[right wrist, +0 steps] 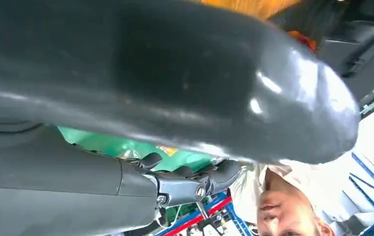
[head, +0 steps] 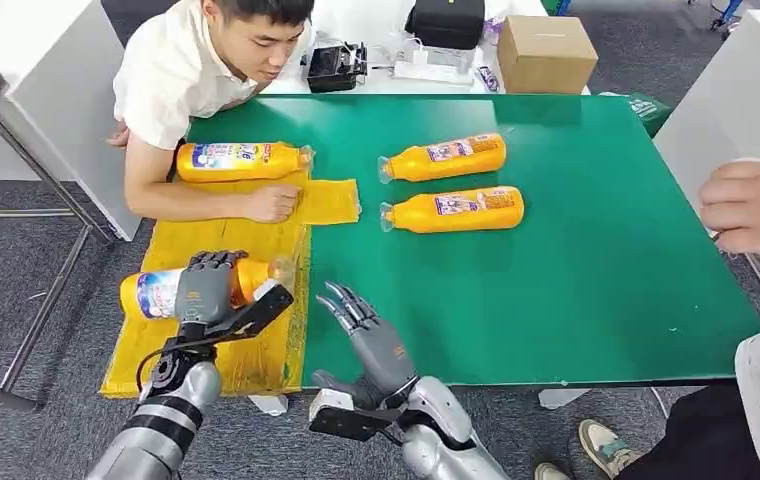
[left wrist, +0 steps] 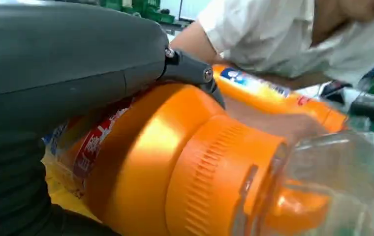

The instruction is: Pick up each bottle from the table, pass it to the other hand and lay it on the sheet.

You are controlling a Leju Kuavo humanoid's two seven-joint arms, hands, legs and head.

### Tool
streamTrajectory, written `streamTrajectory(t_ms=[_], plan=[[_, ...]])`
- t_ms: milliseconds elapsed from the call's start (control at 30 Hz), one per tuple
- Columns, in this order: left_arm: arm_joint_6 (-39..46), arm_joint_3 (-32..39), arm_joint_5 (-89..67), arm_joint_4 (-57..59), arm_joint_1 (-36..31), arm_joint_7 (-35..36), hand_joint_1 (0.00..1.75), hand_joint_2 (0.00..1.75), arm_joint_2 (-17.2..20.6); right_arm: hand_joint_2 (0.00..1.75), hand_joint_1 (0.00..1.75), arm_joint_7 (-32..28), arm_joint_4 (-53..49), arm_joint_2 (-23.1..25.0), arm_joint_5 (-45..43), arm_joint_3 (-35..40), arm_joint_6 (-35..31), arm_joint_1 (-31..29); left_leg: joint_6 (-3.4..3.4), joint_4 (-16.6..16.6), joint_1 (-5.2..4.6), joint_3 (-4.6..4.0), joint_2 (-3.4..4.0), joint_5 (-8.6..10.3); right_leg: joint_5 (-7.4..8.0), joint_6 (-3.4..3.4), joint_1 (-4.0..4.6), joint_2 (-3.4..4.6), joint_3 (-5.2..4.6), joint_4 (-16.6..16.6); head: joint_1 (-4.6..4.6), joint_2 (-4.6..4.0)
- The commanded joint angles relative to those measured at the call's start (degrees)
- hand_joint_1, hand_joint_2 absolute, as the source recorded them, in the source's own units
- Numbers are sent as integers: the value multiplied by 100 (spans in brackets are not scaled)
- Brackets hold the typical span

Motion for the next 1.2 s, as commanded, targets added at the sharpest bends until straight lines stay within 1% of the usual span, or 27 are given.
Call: streamTrajectory(t_ms=[33, 100, 133, 167, 200, 233, 267, 333, 533, 633, 700, 733, 767, 800, 867, 933, 967, 1000, 1067, 1100, 1133, 1167, 1200], plan=[[-444, -260, -826, 1866, -856, 595, 175, 175, 3, 0, 0, -118, 240, 42, -28, -229, -4, 36, -1, -6, -2, 14, -2, 3, 0, -3, -1, -10, 13, -3, -2, 0], [-751, -164, -743, 2080, -900, 567, 175, 175, -106, 0, 0, -127, 287, 61, -48, -277, -20, 63, -1, -6, -3, 14, -1, 3, 0, -3, -2, -10, 13, -3, 0, 0], [-1059, -25, -520, 2137, -897, 381, 175, 175, -175, 0, 0, -152, 317, 60, -62, -325, -21, 87, -1, -9, -3, 20, -1, 4, 1, -4, -1, -13, 17, -5, -2, 0], [-1257, 66, -331, 2149, -874, 198, 148, 175, -223, 0, 0, -178, 356, 52, -72, -360, -45, 105, 0, -9, -4, 19, -5, 4, -1, -2, -3, -13, 15, -5, -2, 0], [-1381, 83, -248, 2152, -866, 106, 54, 175, -230, 0, 0, -214, 397, 53, -96, -380, -58, 107, -1, -14, -5, 28, -7, 5, -1, -4, -3, -19, 25, -8, 0, 0], [-1528, 87, -151, 2162, -861, 11, 7, 175, -236, 0, 0, -265, 465, 53, -122, -402, -95, 103, 0, -14, -5, 29, -10, 6, 0, -3, -3, -19, 28, -10, -2, 0], [-1687, 136, 0, 2186, -874, -51, 0, 175, -254, 0, 0, -308, 525, 60, -154, -420, -123, 92, 0, -15, -6, 36, -15, 7, 0, -4, -4, -28, 36, -10, -2, 0], [-1982, 240, 268, 2215, -899, -182, 0, 175, -281, 0, 0, -356, 584, 68, -199, -430, -131, 85, 0, -16, -6, 44, -20, 9, 1, -5, -3, -38, 48, -10, -4, 0], [-1995, 245, 278, 2212, -909, -193, 0, 175, -265, 0, 0, -358, 587, 76, -200, -428, -135, 88, 6, -16, -8, 57, -17, 11, 2, -3, -7, -27, 63, -13, 4, 0], [-2533, 438, 1010, 2105, -863, -633, 0, 175, -331, 0, 0, -426, 727, 85, -271, -410, -194, 49, 9, -19, -13, 59, -26, 17, 2, -4, -10, -37, 65, -11, 0, 0], [-3206, 735, 1884, 1923, -789, -1161, 0, 175, -402, 0, 0, -511, 894, 84, -372, -384, -306, 25, 9, -11, -10, 57, -34, 14, -2, -3, -7, -40, 67, -6, -2, 0], [-3529, 751, 2240, 1781, -738, -1337, 0, 175, -380, 0, 0, -586, 992, 86, -443, -369, -363, 3, 9, -21, -12, 61, -31, 19, 3, -5, -9, -43, 69, -14, -2, 0], [-3745, 565, 2570, 1531, -647, -1424, 0, 175, -306, 0, 0, -666, 1104, 90, -534, -352, -420, -24, 12, -16, -11, 62, -43, 18, 0, -4, -8, -57, 74, -11, 0, 0], [-3779, 329, 2893, 1211, -542, -1481, 0, 175, -231, 0, 0, -709, 1166, 82, -583, -334, -478, -35, 11, -24, -13, 66, -38, 23, 6, -6, -9, -53, 73, -17, -4, 0], [-3578, -218, 3259, 563, -382, -1340, 0, 175, -88, 0, 0, -698, 1117, 40, -626, -329, -522, -5, 12, -23, -14, 66, -45, 24, 6, -4, -11, -64, 77, -16, -2, 0], [-3470, -490, 3759, -48, -211, -1248, 0, 175, 3, 0, 0, -658, 1000, -1, -619, -366, -546, 66, 13, -21, -15, 60, -31, 24, 9, -4, -11, -52, 70, -14, -2, 0], [-3410, -532, 4201, -564, -9, -1302, 0, 175, 53, 0, 0, -645, 919, -24, -630, -407, -593, 124, 12, -10, -11, 53, -40, 19, 3, -3, -8, -61, 67, -5, 0, 0], [-3229, -422, 4630, -1123, 262, -1485, 0, 175, 8, 0, 0, -631, 833, -52, -610, -461, -682, 184, 12, -14, -11, 55, -32, 20, 6, -4, -8, -55, 64, -9, 0, 0], [-3315, -289, 5584, -2182, 826, -1519, 0, 175, -32, 0, 0, -605, 588, -141, -626, -552, -791, 319, 10, -21, -15, 55, -27, 21, 5, -7, -11, -56, 59, -11, -2, 0], [-3353, -343, 5853, -2584, 1047, -1445, 0, 175, 30, 0, 0, -591, 480, -197, -621, -562, -790, 364, 10, -21, -17, 53, -28, 18, 0, -7, -13, -61, 56, -10, 0, 0], [-3336, -380, 5878, -2695, 1111, -1398, 0, 175, 61, 0, 0, -586, 444, -214, -623, -565, -774, 378, 11, -15, -12, 48, -28, 11, -4, -5, -8, -59, 55, -9, 0, 0], [-3552, -204, 6571, -2855, 1279, -1582, 0, 175, -66, 0, 0, -555, 391, -224, -579, -637, -911, 402, 12, -14, -15, 40, -25, 9, -6, -4, -11, -54, 47, -7, 0, 0], [-3589, -233, 6846, -3057, 1427, -1625, 0, 175, 11, 0, 0, -547, 319, -255, -567, -687, -908, 430, 11, -5, -10, 28, -30, 12, -5, -3, -7, -58, 39, -1, -4, 0]])
